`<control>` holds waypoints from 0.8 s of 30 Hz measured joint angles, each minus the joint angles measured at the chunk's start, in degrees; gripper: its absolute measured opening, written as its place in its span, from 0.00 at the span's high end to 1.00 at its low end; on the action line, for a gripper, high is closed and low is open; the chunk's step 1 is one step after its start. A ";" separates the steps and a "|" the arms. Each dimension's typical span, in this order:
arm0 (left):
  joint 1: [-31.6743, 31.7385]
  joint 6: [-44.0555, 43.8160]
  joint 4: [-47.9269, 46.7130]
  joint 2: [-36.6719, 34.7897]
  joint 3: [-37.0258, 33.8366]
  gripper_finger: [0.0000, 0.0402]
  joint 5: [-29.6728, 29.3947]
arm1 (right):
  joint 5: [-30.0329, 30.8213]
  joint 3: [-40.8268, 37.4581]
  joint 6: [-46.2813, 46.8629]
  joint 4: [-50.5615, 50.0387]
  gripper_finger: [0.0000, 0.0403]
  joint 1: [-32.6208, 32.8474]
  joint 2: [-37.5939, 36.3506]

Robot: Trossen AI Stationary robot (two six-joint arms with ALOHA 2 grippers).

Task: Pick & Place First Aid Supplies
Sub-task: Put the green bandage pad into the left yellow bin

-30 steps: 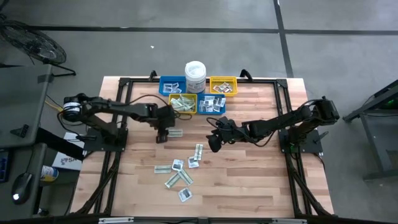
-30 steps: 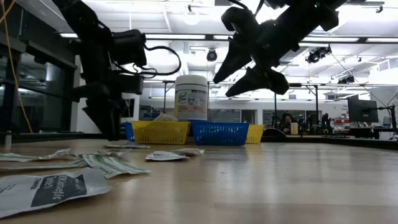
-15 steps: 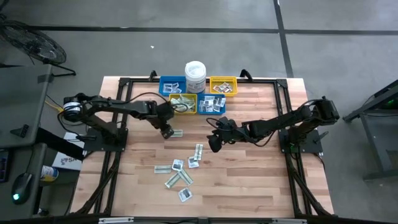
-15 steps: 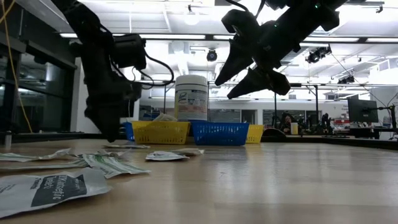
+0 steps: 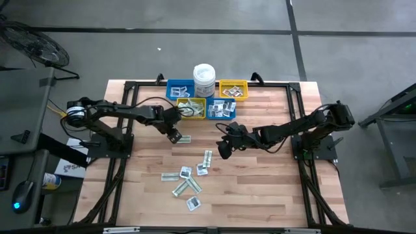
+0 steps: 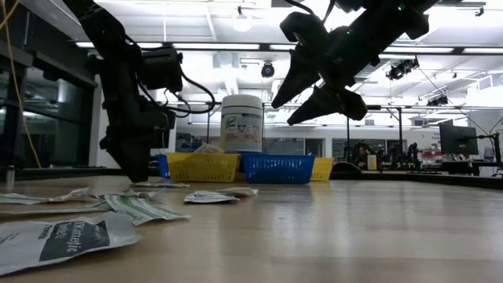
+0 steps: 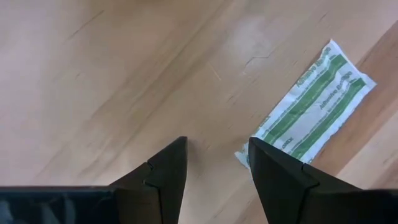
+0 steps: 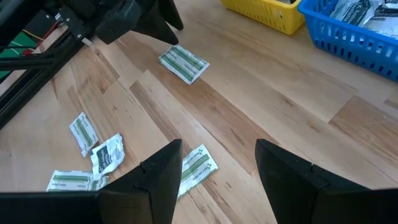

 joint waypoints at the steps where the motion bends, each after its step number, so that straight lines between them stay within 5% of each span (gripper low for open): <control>1: 0.01 0.01 0.01 0.00 0.00 0.58 0.13 | 0.00 -0.01 0.05 -0.01 0.51 -0.01 0.00; 15: -0.97 -0.27 0.25 0.04 0.00 0.58 4.55 | -0.94 -0.01 1.19 0.01 0.51 -0.02 0.00; 24: -5.50 -3.72 0.28 0.67 0.00 0.58 -1.88 | -0.94 -0.01 1.22 0.01 0.51 -0.02 0.00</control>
